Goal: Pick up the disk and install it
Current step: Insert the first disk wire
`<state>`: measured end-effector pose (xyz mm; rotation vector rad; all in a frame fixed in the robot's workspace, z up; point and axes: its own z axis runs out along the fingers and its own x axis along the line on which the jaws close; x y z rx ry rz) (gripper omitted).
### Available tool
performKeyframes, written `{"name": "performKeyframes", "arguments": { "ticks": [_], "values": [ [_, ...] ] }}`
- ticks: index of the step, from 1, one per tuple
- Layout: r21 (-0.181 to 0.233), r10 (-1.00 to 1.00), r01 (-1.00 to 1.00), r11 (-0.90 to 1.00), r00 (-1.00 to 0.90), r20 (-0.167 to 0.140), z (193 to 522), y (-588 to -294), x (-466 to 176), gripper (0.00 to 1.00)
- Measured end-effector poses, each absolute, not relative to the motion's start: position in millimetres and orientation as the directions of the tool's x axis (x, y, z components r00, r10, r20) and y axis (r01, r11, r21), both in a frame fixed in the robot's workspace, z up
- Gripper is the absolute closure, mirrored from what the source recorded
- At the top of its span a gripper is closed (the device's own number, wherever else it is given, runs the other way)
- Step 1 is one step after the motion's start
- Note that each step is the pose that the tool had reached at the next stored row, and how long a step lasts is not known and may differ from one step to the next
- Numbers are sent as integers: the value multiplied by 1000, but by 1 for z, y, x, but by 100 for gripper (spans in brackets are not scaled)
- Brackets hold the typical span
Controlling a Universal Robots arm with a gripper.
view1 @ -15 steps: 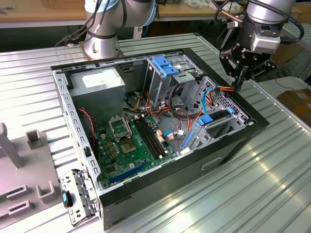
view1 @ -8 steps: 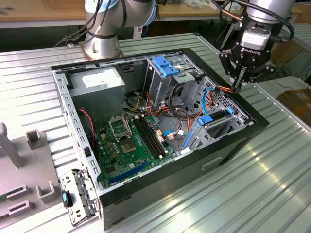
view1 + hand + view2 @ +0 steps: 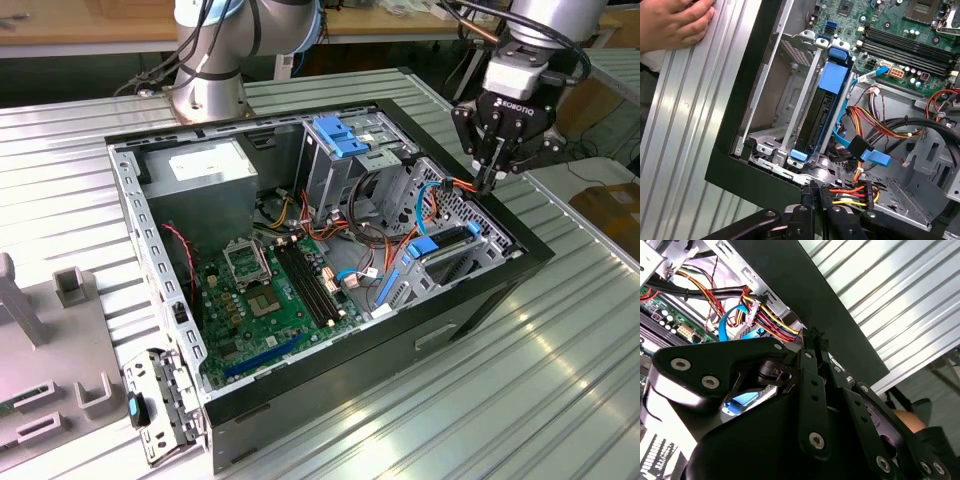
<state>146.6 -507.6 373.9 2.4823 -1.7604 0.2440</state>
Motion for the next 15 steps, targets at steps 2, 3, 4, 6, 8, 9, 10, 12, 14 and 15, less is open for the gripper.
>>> {"name": "performKeyframes", "arguments": {
  "ticks": [2,3,4,6,8,9,10,12,14,15],
  "values": [
    [-20,-935,-950,-312,304,181,374,-508,143,84],
    [-20,-935,-950,-312,304,181,374,-508,140,84],
    [-20,-935,-950,-312,304,181,374,-508,137,84],
    [-20,-942,-956,-292,284,181,373,-508,135,84],
    [-20,-953,-968,-252,244,181,373,-508,134,84],
    [-20,-959,-975,-223,216,182,372,-508,134,84],
    [-19,-964,-980,-199,192,183,372,-508,133,84],
    [-16,-985,-994,-105,102,142,371,-508,133,84],
    [-18,-988,-994,-103,101,115,371,-521,132,84],
    [-20,-991,-994,-103,101,89,372,-526,132,84]
  ]
}}
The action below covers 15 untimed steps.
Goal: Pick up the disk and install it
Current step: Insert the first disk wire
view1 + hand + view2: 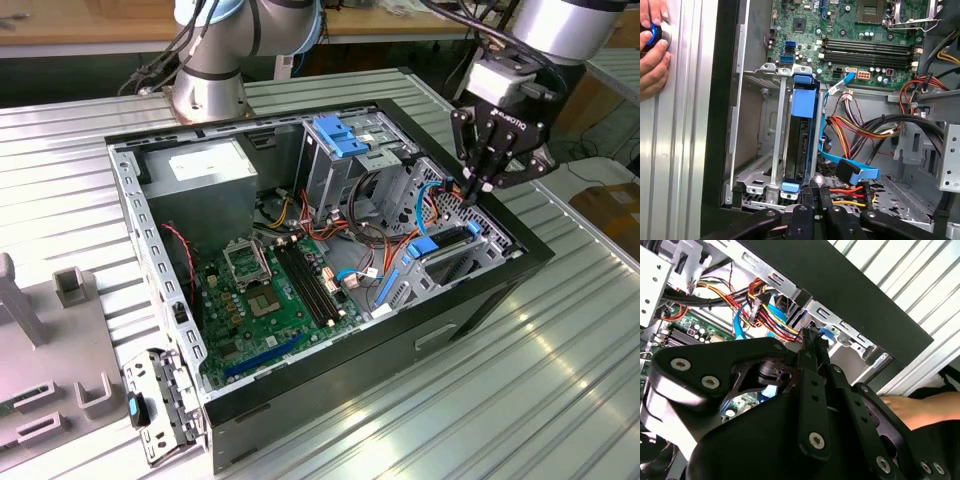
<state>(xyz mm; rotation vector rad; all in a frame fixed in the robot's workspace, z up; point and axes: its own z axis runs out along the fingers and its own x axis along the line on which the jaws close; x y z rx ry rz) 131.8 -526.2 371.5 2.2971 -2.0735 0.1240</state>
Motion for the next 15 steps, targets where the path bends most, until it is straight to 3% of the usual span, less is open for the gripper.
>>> {"name": "performKeyframes", "arguments": {
  "ticks": [4,6,15],
  "values": [
    [-21,-992,-995,-97,95,85,371,-527,123,84],
    [-23,-995,-996,-88,86,58,371,-530,123,84],
    [-23,-999,-1000,-9,8,53,365,-541,122,84]
  ]
}}
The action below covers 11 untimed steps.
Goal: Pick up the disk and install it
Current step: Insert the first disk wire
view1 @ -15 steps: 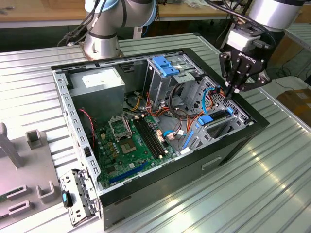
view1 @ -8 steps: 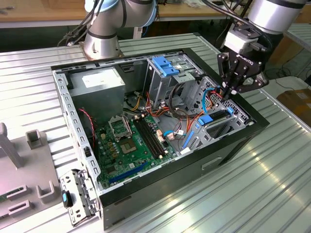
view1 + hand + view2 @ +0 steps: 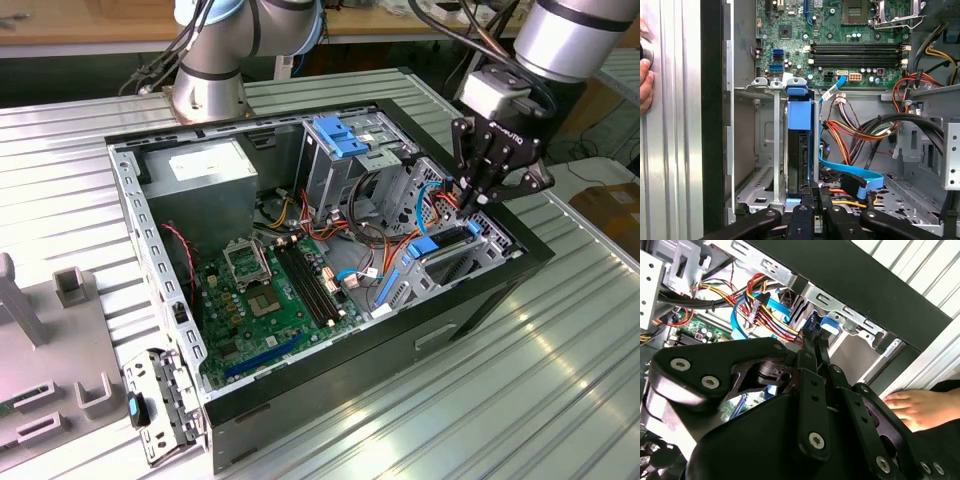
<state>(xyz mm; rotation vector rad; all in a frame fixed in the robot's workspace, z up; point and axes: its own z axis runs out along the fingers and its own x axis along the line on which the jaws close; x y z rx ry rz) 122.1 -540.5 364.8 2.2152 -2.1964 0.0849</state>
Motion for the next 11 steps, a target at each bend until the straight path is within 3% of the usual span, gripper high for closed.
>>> {"name": "performKeyframes", "arguments": {
  "ticks": [6,11],
  "values": [
    [-24,-998,-999,-34,32,47,360,-544,118,84],
    [-49,-999,-998,-33,32,36,360,-545,114,84]
  ]
}}
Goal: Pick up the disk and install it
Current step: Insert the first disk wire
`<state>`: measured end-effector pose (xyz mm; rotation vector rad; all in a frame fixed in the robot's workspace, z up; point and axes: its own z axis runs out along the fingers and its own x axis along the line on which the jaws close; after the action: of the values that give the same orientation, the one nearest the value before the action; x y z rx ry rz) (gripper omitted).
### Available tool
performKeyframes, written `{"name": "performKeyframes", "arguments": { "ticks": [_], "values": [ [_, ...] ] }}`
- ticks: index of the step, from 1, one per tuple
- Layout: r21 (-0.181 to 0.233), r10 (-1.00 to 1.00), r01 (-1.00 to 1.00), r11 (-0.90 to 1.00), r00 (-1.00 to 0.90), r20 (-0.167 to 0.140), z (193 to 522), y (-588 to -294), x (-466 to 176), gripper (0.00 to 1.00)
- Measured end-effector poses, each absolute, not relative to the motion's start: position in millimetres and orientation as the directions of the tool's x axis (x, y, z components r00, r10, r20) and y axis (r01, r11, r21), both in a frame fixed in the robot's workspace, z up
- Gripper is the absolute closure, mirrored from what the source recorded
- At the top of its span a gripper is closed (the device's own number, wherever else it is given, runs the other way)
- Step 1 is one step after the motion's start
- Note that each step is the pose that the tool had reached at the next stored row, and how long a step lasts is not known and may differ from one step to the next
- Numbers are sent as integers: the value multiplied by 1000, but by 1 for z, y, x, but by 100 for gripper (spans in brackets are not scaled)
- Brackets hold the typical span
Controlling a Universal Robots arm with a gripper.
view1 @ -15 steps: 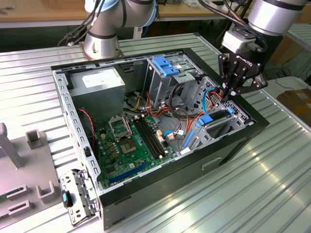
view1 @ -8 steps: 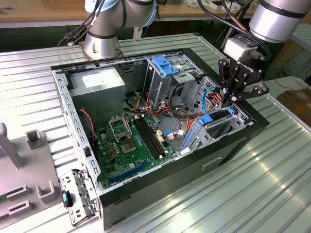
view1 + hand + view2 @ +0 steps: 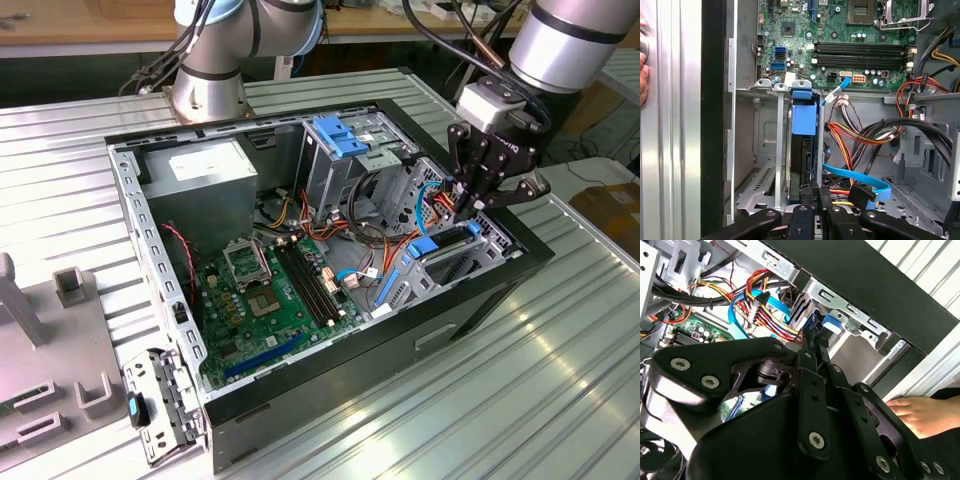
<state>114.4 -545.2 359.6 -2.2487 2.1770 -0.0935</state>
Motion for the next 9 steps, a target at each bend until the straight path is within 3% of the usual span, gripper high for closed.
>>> {"name": "performKeyframes", "arguments": {
  "ticks": [9],
  "values": [
    [-50,-999,-998,-24,22,35,353,-550,111,84]
  ]
}}
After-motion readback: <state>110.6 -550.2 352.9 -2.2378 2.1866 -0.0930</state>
